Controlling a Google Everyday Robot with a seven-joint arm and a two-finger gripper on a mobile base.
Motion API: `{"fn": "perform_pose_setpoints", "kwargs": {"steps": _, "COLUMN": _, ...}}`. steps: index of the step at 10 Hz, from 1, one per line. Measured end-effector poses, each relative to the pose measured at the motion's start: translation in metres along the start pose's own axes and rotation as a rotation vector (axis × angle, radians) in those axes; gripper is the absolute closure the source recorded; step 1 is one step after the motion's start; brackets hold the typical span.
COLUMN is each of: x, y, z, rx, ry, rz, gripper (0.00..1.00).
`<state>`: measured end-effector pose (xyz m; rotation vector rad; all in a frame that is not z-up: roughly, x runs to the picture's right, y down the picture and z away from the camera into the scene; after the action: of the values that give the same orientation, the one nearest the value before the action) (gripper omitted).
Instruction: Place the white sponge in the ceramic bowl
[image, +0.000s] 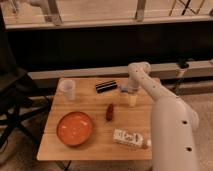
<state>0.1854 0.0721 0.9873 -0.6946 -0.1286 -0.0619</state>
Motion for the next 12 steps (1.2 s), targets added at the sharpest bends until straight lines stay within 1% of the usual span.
{"fn": "perform_pose_setpoints", "kwargs": {"steps": 6, "x": 0.0, "y": 0.0, "z": -0.001, "rx": 0.0, "ry": -0.001, "rz": 0.002, "gripper": 0.2}}
{"fn": "perform_pose_setpoints", "kwargs": {"steps": 7, "x": 0.001, "y": -0.006, "z": -0.008, "rx": -0.008, "ry": -0.025, "rz": 0.014, "gripper": 0.2}}
{"fn": "perform_pose_setpoints", "kwargs": {"steps": 9, "x": 0.0, "y": -0.026, "z": -0.02, "rx": -0.025, "ry": -0.071, "rz": 0.024, "gripper": 0.2}}
{"fn": "perform_pose_setpoints", "kwargs": {"steps": 11, "x": -0.008, "y": -0.043, "z": -0.033, "rx": -0.027, "ry": -0.114, "rz": 0.005, "gripper": 0.2}}
{"fn": "perform_pose_setpoints", "kwargs": {"steps": 12, "x": -0.011, "y": -0.047, "z": -0.038, "rx": -0.026, "ry": -0.125, "rz": -0.002, "gripper": 0.2}}
